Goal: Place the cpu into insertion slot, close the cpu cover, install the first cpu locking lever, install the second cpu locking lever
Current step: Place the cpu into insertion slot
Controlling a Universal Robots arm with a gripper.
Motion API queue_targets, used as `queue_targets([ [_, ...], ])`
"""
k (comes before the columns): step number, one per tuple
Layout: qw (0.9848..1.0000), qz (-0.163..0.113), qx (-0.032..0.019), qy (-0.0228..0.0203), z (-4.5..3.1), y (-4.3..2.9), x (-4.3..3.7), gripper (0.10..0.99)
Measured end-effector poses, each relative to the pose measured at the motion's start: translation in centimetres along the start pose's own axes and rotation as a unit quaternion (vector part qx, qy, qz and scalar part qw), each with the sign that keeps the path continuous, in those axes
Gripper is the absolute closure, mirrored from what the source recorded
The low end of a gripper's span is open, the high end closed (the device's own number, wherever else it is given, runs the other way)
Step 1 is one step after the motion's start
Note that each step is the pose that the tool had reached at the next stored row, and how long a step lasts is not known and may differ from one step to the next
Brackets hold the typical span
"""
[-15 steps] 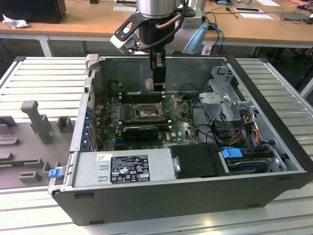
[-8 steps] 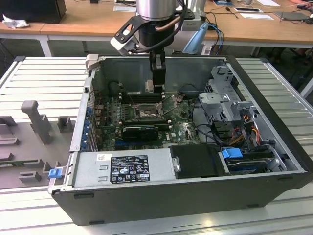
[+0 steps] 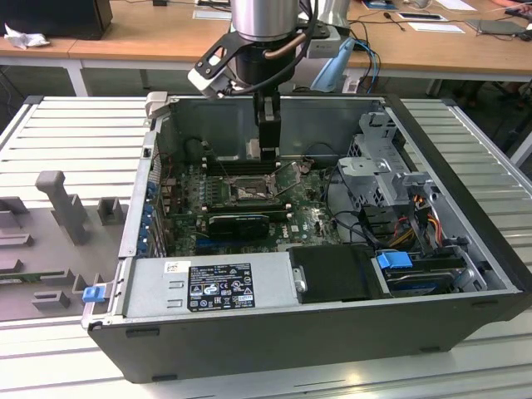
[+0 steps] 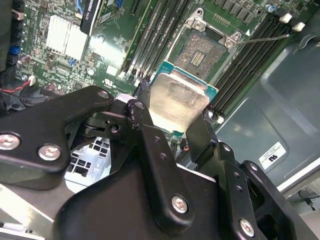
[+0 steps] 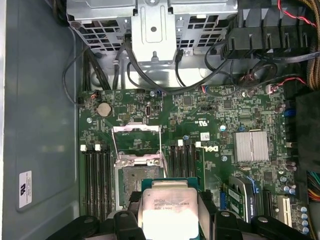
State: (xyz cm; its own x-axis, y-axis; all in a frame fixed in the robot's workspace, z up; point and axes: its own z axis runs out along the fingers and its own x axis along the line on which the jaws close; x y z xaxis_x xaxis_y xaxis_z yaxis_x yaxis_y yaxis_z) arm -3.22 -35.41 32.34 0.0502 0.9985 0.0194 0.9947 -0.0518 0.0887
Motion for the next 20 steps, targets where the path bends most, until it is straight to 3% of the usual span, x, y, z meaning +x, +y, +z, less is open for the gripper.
queue_targets([
  [11,1.0,0.003,-0.0001,-0.0002,0.62,-0.12,-0.02,0.557],
  [18,1.0,0.006,0.0,-0.0006,1.39,-0.23,-0.03,0.557],
  [20,1.0,0.006,0.0005,-0.0006,2.08,-0.29,-0.02,0.557],
])
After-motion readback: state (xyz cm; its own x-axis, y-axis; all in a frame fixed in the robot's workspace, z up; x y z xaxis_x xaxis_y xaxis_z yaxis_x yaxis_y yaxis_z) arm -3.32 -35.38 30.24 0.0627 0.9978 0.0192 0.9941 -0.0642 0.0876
